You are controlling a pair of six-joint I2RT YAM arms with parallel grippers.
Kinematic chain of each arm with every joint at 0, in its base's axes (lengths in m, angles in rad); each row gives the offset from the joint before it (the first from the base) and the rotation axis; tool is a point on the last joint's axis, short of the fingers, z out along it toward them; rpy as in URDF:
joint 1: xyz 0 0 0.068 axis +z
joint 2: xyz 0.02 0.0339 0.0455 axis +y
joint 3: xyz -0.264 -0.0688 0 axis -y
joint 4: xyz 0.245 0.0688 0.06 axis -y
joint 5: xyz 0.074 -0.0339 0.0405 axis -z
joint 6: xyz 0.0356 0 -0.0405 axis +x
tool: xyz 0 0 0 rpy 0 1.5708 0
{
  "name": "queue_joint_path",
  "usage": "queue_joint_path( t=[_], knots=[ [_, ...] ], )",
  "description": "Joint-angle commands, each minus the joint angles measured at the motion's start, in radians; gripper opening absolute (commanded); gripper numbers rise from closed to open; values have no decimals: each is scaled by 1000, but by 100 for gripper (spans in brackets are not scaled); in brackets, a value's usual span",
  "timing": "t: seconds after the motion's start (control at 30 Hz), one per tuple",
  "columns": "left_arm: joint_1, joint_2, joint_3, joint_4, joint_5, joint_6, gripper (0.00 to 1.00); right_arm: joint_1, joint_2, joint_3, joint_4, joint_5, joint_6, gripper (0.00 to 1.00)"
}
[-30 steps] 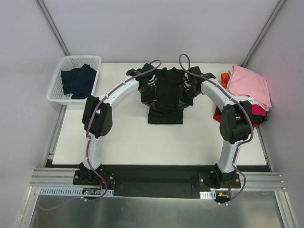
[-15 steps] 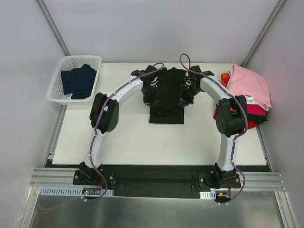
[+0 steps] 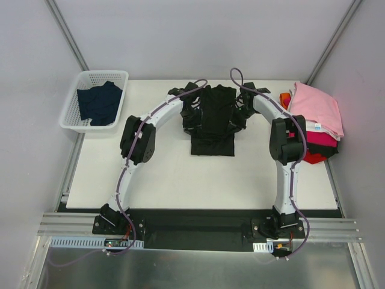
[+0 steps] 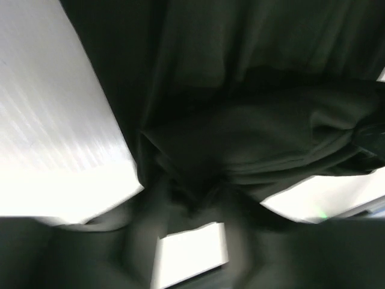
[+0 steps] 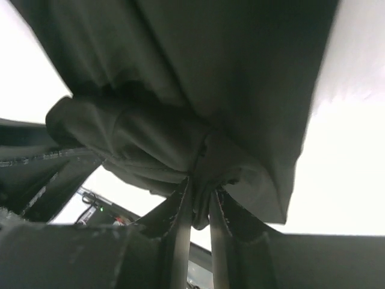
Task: Fold and stack the t-shirts
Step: Fold the folded rectangular tshirt in 1/3 of the way
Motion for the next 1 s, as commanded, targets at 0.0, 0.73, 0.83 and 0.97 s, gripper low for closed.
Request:
queue_joint_path(
  t=[0.0,0.73,0.83,0.97],
  knots=[
    [26,38,91,-30,-5,1,65,-27,29,69,27,-1,-3,20],
    [49,185,217,88,-91,20,99,-99,171,223,278,10,32,59],
    [66,181,214,91,-84,-2,99,-116,125,204,300,-8,48,59],
    [67,87,214,98,-101,-8,99,-119,66,174,313,-39,69,60]
  ],
)
